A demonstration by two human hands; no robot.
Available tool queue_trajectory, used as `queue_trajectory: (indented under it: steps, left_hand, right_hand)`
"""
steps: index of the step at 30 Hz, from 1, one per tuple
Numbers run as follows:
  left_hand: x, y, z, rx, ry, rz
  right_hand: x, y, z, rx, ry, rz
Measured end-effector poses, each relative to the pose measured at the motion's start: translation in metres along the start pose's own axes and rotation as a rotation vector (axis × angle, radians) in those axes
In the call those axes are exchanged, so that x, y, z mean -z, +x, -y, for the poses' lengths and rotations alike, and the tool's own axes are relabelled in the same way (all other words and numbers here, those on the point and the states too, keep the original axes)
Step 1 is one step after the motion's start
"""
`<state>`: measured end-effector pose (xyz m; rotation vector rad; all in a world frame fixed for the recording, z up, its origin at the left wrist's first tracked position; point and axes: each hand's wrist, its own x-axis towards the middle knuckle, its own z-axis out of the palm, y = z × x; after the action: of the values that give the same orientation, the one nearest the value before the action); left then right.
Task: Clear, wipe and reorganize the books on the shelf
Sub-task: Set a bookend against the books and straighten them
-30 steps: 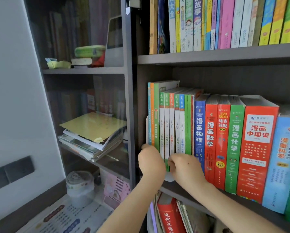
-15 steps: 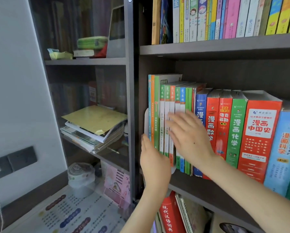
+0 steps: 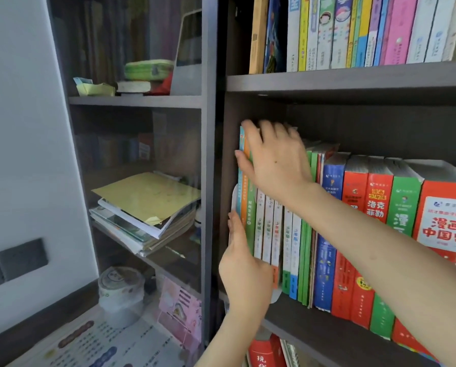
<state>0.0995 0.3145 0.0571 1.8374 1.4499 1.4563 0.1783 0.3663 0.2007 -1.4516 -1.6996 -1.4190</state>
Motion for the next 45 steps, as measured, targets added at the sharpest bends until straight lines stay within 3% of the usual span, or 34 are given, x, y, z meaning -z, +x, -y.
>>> queue_trajectory:
  steps: [9, 12, 14, 16, 17, 18, 20, 21, 22, 24, 27, 31, 36, 38, 39, 42, 43, 45]
  left_hand:
    - [0.0, 0.007, -0.021, -0.045, 0.222, 0.05]
    - [0.017, -0.015, -0.02, -0.045, -0.036, 0.042]
    - [0.031, -0.035, -0.013, 0.021, -0.119, 0.042]
    - [0.039, -0.044, 0.002, 0.052, -0.054, 0.046]
    - [0.04, -0.045, 0.008, 0.046, 0.003, 0.057]
    - [0.039, -0.042, 0.014, 0.013, 0.112, 0.09]
    - [0.033, -0.042, 0.025, -0.076, 0.343, 0.212]
    - [0.027, -0.043, 0.032, -0.106, 0.395, 0.284]
    - [0.021, -0.047, 0.036, -0.12, 0.417, 0.36]
    - [0.011, -0.054, 0.045, -0.165, 0.451, 0.439]
    - [0.001, -0.055, 0.062, -0.23, 0.481, 0.309]
    - [0.01, -0.049, 0.047, -0.001, 0.126, 0.126]
    - [0.002, -0.013, 0.014, 0.023, -0.015, 0.004]
    - [0.0, -0.004, 0.011, 0.052, 0.025, 0.0]
    - [0.0, -0.004, 0.011, 0.055, 0.046, 0.002]
    - [-0.006, -0.002, 0.005, 0.044, 0.115, 0.006]
    - [-0.008, -0.002, 0.001, 0.07, 0.115, 0.015]
    - [-0.014, -0.003, -0.004, 0.113, 0.093, 0.03]
  right_hand:
    - [-0.003, 0.013, 0.007, -0.101, -0.034, 0.008]
    - [0.003, 0.009, 0.004, -0.082, 0.007, 0.095]
    - [0.014, -0.015, 0.003, 0.008, 0.093, -0.006]
    - [0.028, -0.061, 0.011, 0.131, 0.286, -0.115]
    - [0.034, -0.091, 0.018, 0.163, 0.39, -0.078]
    - [0.037, -0.118, 0.024, 0.158, 0.474, 0.073]
    - [0.037, -0.158, 0.035, 0.003, 0.549, 0.598]
    - [0.033, -0.172, 0.038, -0.105, 0.544, 0.787]
    - [0.029, -0.181, 0.039, -0.176, 0.528, 0.852]
    - [0.023, -0.186, 0.042, -0.225, 0.503, 0.843]
    - [0.014, -0.185, 0.047, -0.153, 0.435, 0.835]
    - [0.001, -0.191, 0.048, -0.097, 0.385, 0.85]
    - [0.003, -0.189, 0.034, -0.123, 0.587, 0.865]
    - [0.021, -0.175, 0.025, -0.223, 0.701, 0.817]
    - [0.032, -0.165, 0.021, -0.276, 0.754, 0.704]
    - [0.062, -0.11, -0.003, -0.283, 0.643, 0.069]
    - [0.067, -0.089, -0.01, -0.261, 0.587, -0.033]
    - [0.068, -0.046, -0.025, -0.198, 0.531, -0.037]
